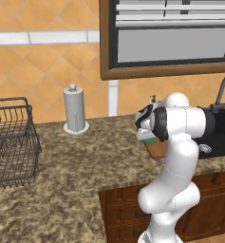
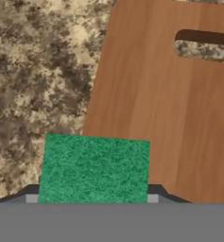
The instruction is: Pick up the sponge from the counter and clean the cutting board by briefly scrubbing or pressing down on the cutting board. Once finished, release the sponge.
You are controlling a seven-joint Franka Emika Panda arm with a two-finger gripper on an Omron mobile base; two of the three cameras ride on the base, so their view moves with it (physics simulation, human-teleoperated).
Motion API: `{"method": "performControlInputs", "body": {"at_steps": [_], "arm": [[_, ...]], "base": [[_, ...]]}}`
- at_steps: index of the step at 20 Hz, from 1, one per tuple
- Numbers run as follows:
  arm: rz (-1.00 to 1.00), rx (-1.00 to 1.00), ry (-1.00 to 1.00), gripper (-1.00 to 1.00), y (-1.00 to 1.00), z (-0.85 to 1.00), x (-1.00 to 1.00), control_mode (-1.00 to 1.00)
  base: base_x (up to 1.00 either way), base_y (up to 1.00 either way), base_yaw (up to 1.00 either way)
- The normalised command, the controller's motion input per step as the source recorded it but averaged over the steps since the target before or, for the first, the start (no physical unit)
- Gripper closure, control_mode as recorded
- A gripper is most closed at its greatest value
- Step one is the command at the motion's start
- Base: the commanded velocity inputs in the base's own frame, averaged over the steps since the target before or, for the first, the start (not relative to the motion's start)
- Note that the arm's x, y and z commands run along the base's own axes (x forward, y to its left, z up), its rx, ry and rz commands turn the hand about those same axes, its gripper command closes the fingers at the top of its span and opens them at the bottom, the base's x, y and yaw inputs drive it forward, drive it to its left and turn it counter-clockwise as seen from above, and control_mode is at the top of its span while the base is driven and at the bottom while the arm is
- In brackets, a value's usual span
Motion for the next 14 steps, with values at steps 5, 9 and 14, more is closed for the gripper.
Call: {"method": "performControlInputs", "body": {"at_steps": [5, 9, 14], "arm": [[0.00, 0.00, 0.00, 1.00, 0.00, 0.00, 0.63, -1.00], [0.00, 0.01, 0.00, 1.00, 0.00, 0.00, 0.60, -1.00], [0.00, 0.04, 0.00, 1.00, -0.15, -0.03, 0.16, -1.00]], "base": [[0.00, 0.00, 0.00], [0.00, 0.00, 0.00], [0.00, 0.00, 0.00]]}}
